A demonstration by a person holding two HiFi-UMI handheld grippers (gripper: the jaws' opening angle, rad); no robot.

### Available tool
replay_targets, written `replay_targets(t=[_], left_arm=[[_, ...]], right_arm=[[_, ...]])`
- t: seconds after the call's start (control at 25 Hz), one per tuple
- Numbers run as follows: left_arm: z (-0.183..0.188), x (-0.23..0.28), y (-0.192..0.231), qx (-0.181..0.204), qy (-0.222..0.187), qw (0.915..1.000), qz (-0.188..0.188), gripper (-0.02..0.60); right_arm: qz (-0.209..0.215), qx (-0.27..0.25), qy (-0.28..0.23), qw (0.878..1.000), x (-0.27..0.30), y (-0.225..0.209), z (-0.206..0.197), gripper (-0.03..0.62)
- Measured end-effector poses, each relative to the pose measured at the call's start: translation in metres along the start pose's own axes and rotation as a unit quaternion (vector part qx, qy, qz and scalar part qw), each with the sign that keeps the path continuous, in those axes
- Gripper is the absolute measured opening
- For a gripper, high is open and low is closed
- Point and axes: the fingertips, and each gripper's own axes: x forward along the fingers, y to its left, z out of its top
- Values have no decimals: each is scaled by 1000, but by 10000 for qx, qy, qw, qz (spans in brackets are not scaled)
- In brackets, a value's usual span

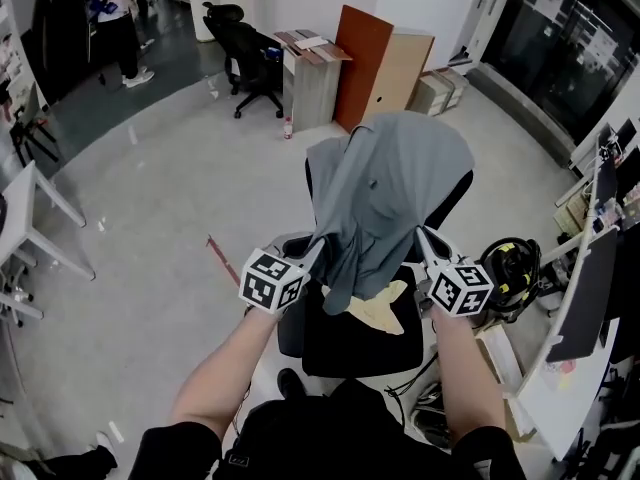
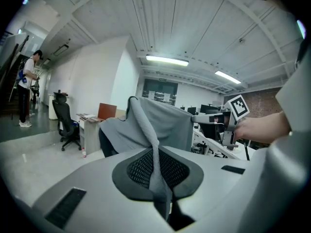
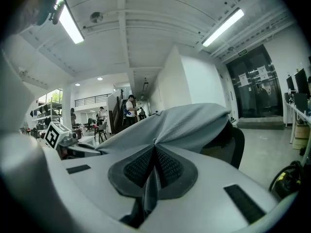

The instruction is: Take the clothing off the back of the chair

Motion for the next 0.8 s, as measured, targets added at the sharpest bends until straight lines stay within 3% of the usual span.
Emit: replay_targets(t=[0.16, 0.28, 0.48, 0.8], left_arm=[[7, -9, -24, 17, -226, 9993, -292, 14], [26, -11, -49, 117, -443, 9974, -563, 14], [47, -21, -110, 123, -660, 9929, -977, 14], [41, -17, -155, -218, -571, 9945, -852, 14]], right_arm=[[171, 82, -110, 9998, -26, 25, 5, 15], [525, -27, -247, 9983, -37, 54, 20, 15], [1044, -656, -228, 9921, -67, 98, 22, 17], [1233, -653, -32, 9902, -103, 90, -11, 17]])
